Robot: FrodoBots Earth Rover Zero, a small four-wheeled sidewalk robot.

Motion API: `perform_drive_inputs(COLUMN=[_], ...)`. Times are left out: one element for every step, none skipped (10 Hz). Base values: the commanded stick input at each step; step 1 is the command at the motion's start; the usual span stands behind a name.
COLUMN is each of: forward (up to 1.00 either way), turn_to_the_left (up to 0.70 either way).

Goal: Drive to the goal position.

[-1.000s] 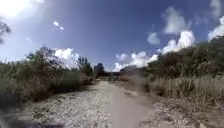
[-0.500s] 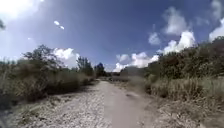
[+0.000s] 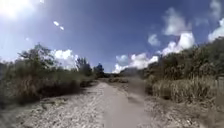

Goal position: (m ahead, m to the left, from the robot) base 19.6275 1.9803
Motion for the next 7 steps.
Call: perform_drive_inputs(forward=[0.45,0.45,0.45,0.45,0.45,0.45,0.45], turn_to_the_left=[0.00,0.00,0.00,0.00,0.00,0.00,0.00])
